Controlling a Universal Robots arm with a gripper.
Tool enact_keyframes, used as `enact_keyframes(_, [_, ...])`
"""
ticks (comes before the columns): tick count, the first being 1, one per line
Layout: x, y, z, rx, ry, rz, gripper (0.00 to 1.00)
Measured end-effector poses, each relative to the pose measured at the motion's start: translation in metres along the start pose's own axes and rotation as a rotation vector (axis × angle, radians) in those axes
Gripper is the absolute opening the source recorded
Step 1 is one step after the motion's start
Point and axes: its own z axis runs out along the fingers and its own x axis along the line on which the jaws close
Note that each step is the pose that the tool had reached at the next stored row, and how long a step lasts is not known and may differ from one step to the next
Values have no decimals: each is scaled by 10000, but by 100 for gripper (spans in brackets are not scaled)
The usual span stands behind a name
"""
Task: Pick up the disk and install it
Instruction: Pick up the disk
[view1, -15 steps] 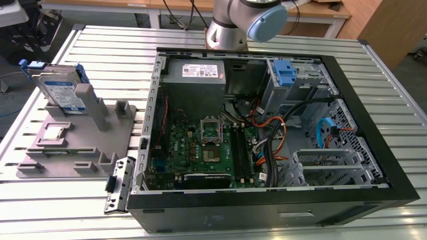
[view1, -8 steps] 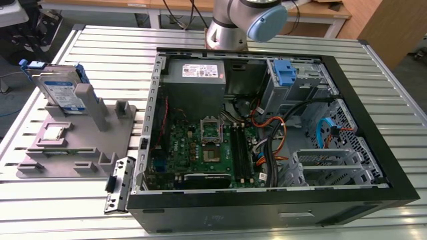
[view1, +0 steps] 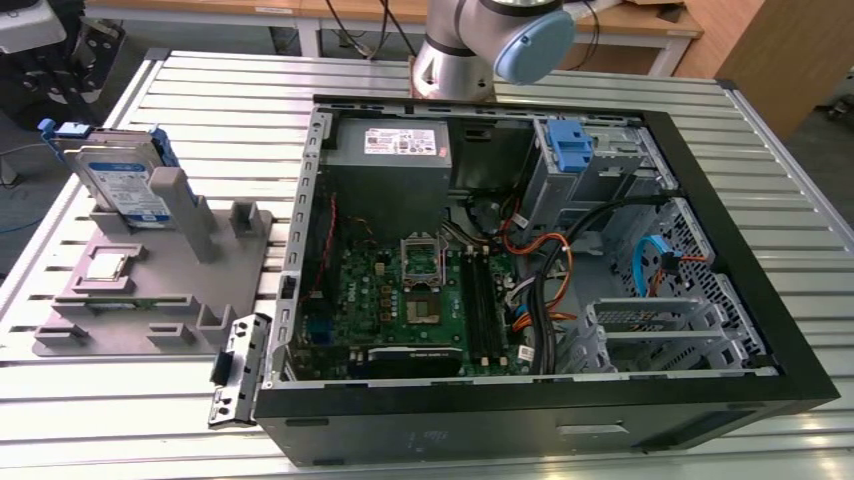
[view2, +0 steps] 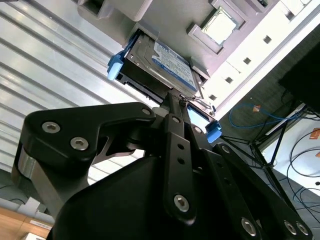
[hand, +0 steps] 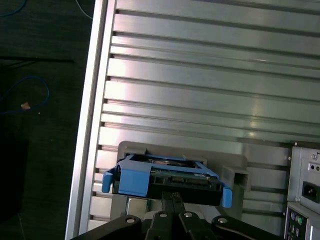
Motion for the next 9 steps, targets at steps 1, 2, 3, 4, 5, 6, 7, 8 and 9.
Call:
enact_keyframes(1, [0, 0, 0, 0, 0, -1, 11])
enact_keyframes(2, [0, 0, 0, 0, -1, -5, 11])
enact_keyframes(3, [0, 0, 1, 0, 1, -47, 11])
enact_keyframes(4, [0, 0, 2, -2, 5, -162, 11])
enact_keyframes(5, [0, 0, 3, -3, 11, -324, 11])
enact_keyframes(6, [0, 0, 3, -3, 18, -486, 11])
enact_keyframes(7, [0, 0, 3, -4, 24, -630, 11])
enact_keyframes(8, [0, 0, 3, -4, 27, -704, 11])
enact_keyframes(9, [0, 0, 3, -4, 28, -713, 11])
